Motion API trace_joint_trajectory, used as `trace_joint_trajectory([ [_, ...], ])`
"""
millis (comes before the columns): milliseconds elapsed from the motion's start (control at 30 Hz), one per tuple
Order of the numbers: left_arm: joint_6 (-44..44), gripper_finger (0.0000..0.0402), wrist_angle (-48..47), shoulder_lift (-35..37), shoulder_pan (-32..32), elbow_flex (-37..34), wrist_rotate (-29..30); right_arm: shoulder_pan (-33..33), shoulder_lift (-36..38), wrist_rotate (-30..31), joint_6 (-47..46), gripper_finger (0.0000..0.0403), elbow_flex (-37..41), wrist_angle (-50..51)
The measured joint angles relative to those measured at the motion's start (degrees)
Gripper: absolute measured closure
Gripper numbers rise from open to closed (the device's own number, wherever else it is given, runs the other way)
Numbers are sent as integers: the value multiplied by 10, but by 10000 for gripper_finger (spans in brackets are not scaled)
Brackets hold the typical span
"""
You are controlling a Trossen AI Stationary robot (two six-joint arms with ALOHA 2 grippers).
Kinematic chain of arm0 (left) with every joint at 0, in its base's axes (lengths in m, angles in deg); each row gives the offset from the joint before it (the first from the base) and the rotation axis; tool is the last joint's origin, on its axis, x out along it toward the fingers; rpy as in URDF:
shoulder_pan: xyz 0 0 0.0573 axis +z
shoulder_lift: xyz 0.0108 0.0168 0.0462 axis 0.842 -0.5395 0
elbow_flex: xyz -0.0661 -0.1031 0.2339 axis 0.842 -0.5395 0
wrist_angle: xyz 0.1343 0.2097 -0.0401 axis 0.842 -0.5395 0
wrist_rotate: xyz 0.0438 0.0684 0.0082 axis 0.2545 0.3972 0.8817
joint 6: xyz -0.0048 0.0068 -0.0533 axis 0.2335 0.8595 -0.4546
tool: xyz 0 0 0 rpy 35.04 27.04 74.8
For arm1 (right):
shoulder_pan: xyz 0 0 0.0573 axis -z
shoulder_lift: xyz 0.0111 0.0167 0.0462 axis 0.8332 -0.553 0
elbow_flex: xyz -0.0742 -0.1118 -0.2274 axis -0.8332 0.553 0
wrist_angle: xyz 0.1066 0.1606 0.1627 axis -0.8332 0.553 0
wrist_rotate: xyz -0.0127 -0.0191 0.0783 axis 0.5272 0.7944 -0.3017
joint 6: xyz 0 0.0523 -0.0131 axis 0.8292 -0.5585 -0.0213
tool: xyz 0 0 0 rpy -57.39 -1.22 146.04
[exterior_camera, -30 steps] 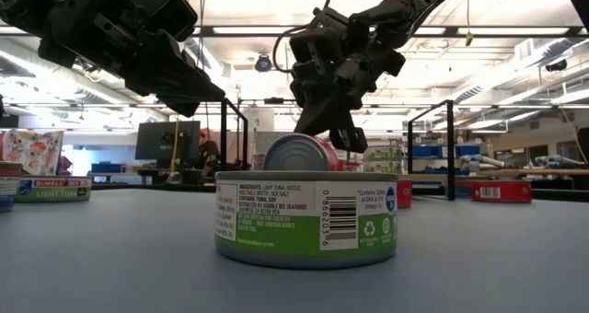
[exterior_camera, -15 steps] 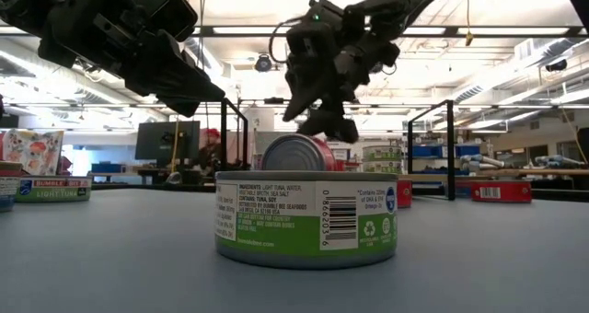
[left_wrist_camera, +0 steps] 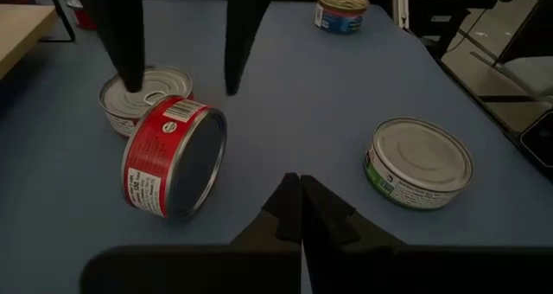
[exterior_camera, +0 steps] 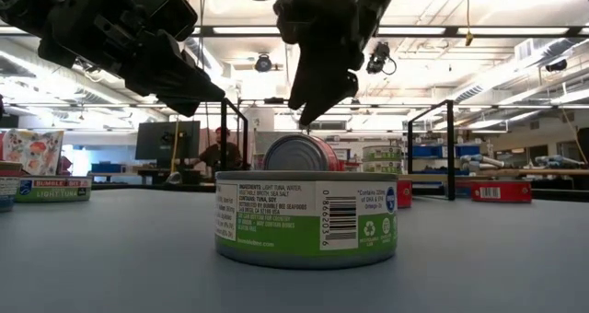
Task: Stack canned seafood by type on shelf
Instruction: Stack the red tuna can on top of the other red tuna can on the shelf
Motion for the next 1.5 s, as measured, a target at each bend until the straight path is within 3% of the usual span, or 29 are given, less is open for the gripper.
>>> trace_joint_trajectory([
  [133, 0, 401, 1, 0, 0, 0, 0, -10, -12, 49, -9, 114, 1, 13],
  [533, 0, 400, 0, 0, 0, 0, 0, -9, -33, 53, -6, 132, 1, 2],
  [1033, 1, 400, 1, 0, 0, 0, 0, -2, -33, 27, -4, 236, 21, 7],
  [1200, 1, 400, 2, 0, 0, 0, 4, -1, -31, 35, 44, 259, 21, 8],
  [1367, 0, 400, 9, 3, 0, 0, 11, -3, -26, 94, 104, 259, 1, 46],
  [1500, -1, 400, 22, 3, 0, 0, 12, -5, -21, 231, 172, 259, -33, 102],
])
